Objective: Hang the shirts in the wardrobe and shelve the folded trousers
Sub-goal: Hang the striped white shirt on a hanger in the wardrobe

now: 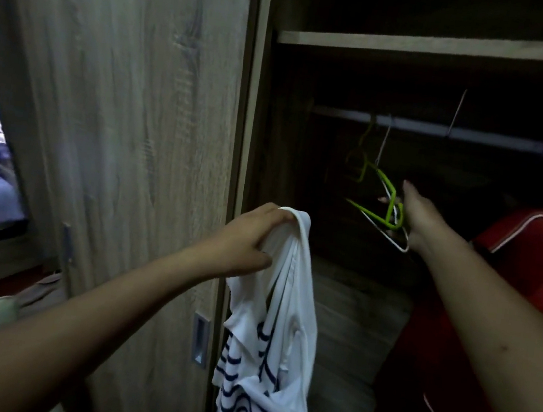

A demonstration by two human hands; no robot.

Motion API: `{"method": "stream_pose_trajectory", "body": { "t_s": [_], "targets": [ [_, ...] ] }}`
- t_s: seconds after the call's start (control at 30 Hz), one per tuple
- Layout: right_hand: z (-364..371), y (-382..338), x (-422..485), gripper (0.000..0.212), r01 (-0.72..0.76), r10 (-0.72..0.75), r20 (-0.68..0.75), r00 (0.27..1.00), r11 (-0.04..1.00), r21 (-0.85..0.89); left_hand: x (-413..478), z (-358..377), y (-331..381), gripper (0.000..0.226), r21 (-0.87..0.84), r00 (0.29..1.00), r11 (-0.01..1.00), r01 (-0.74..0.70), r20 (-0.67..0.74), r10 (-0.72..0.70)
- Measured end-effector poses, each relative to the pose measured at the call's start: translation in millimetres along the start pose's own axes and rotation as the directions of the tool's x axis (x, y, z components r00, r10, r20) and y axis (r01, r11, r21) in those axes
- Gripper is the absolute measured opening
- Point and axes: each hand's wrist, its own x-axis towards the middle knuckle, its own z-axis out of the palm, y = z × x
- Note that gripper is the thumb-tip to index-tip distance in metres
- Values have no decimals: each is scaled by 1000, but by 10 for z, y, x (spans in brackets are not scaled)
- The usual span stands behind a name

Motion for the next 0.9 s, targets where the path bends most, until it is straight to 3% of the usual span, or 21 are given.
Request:
{"method": "stream_pose_trajectory", "body": {
  "t_s": [0.07, 0.13, 0.3, 0.43, 0.63, 0.73, 0.9],
  "targets": [
    [-9, -14, 1, 25, -39, 42, 66, 997, 998, -48, -11, 16, -4, 64, 14, 1000, 1000, 6, 8, -6],
    [13, 8, -7, 23, -45, 55, 114, 992, 995, -87, -17, 28, -12, 63, 18, 1000, 1000, 11, 14, -11],
    [20, 55, 110, 26, 164, -172, -54, 984, 977, -133, -10, 36, -57, 63, 17, 1000, 1000, 14, 12, -14],
    [-47, 327, 44, 11, 311, -333, -133, 934, 936, -163, 16, 30, -53, 62, 11, 999, 999, 36, 1, -36],
    [-168, 1351, -121, 28, 258, -279, -187, 942, 957, -131, 22, 75, -36, 63, -27, 997, 997, 70, 30, -69],
    [-311, 1490, -233, 4, 326, -388, -300, 871, 915, -238, 48, 117, -49, 65, -31, 997, 997, 72, 44, -71],
    [-510, 1653, -740, 21, 444, -493, -338, 802, 870, -215, 94, 196, -42, 65, -85, 996, 994, 66, 67, -60]
  ]
}}
